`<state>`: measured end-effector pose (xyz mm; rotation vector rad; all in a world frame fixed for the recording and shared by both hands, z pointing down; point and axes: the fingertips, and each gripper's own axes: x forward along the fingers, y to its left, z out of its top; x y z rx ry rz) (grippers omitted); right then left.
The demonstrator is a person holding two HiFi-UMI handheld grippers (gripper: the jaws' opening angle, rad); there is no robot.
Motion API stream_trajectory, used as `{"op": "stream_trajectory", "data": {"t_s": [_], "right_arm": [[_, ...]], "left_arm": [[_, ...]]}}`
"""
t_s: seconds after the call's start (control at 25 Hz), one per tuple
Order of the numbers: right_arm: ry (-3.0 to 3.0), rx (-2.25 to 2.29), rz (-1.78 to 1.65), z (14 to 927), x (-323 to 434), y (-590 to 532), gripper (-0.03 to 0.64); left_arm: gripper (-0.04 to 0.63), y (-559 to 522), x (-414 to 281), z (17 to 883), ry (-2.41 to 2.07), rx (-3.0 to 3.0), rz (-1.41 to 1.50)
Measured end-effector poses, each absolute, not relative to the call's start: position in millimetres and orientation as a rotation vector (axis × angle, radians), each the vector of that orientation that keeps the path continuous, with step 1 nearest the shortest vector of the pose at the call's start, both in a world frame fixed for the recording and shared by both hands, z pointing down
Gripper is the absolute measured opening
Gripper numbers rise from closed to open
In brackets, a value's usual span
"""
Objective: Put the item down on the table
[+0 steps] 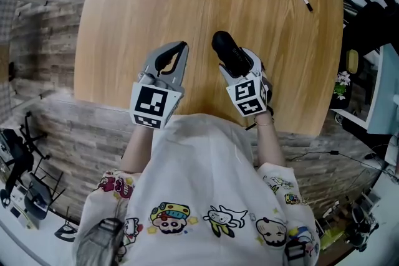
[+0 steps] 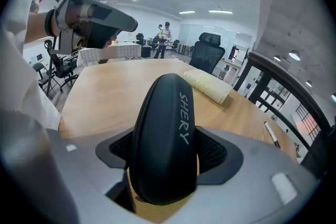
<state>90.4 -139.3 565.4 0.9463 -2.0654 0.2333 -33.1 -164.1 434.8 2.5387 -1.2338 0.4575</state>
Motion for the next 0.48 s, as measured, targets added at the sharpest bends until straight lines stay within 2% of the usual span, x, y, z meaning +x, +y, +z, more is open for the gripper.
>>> {"op": "stream_trajectory", "data": {"t_s": [0.48], "right_arm": [[-2.029, 0.826, 0.236, 600, 82, -127, 0.341]], "left_arm": [[0.000, -159, -30, 446, -1.224, 2.527, 0.468]]}}
